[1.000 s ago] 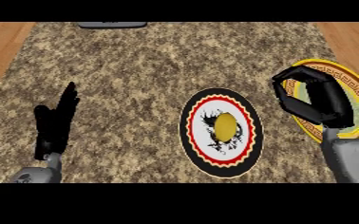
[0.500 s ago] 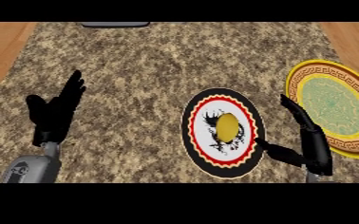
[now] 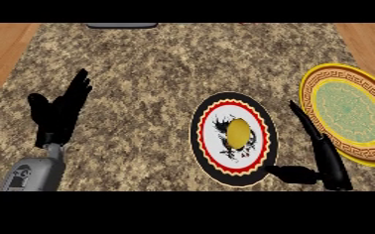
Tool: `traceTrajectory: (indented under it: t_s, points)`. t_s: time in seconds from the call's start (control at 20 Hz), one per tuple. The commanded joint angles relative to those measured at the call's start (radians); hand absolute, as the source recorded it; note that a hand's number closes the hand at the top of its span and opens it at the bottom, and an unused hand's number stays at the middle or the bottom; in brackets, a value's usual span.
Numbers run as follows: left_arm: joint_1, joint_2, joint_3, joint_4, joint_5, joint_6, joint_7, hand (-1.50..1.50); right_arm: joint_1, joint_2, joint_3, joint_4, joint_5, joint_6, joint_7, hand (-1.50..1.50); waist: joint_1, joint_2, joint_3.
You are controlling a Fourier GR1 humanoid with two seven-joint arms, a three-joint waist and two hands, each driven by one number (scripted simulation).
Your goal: Pick the lemon from the plate and place it in the plate
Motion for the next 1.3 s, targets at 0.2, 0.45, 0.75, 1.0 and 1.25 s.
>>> traceTrajectory:
  t_s: [0.2,0.45,0.75,1.0,1.25]
  points:
    - [-0.024,0.043,0.062,0.041,0.027,-0.080,0.008,0.00,-0.066,0.000,0.104,-0.081,0.142,0.088,0.319,-1.50,0.006,0.001,0.000]
    - [-0.046,-0.013,0.039,0.046,-0.015,-0.030,0.008,0.00,-0.056,-0.053,0.154,-0.186,0.242,0.170,0.478,-1.50,-0.001,0.000,0.000]
    - [0.018,-0.013,0.051,0.000,-0.025,-0.056,-0.010,0.00,-0.177,0.013,0.166,-0.033,0.330,0.222,0.570,-1.50,0.009,0.001,0.000]
    - [-0.007,-0.042,0.058,0.024,-0.055,-0.044,-0.013,0.00,-0.247,0.069,0.196,-0.026,0.378,0.306,0.676,-1.50,0.006,0.001,0.000]
    - [-0.018,-0.018,0.096,-0.001,-0.035,-0.091,0.029,0.00,-0.289,0.078,0.148,0.114,0.379,0.353,0.604,-1.50,0.008,0.001,0.001]
